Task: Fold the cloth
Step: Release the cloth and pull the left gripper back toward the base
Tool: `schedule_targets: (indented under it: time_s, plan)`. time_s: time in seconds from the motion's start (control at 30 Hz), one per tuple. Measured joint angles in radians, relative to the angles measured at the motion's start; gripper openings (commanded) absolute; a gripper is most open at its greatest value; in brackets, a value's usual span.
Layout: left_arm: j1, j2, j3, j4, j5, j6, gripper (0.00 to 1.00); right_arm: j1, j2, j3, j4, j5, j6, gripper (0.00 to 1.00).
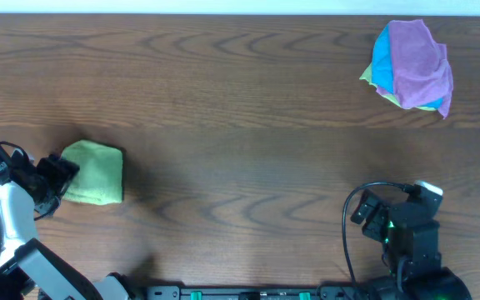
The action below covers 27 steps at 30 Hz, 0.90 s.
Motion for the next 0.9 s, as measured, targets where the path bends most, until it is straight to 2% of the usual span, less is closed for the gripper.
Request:
schedule_targets:
  time_s: [0.27, 0.47, 0.63, 0.77, 0.9]
  plan:
    - [0.000, -0.041, 0.000, -0.016, 0.004, 0.000, 0.95, 0.000, 0.000, 0.000, 0.000, 0.000, 0.000, 0.99]
    - [0.000, -0.190, 0.000, -0.037, 0.006, 0.000, 0.95, 0.000, 0.000, 0.000, 0.000, 0.000, 0.000, 0.99]
    - [0.001, -0.299, 0.000, -0.118, 0.007, 0.000, 0.95, 0.000, 0.000, 0.000, 0.000, 0.000, 0.000, 0.99]
    - [0.001, -0.339, 0.000, -0.133, 0.092, 0.001, 0.95, 0.000, 0.000, 0.000, 0.000, 0.000, 0.000, 0.99]
    - [-0.006, -0.366, 0.000, -0.128, 0.240, 0.006, 0.95, 0.000, 0.000, 0.000, 0.000, 0.000, 0.000, 0.99]
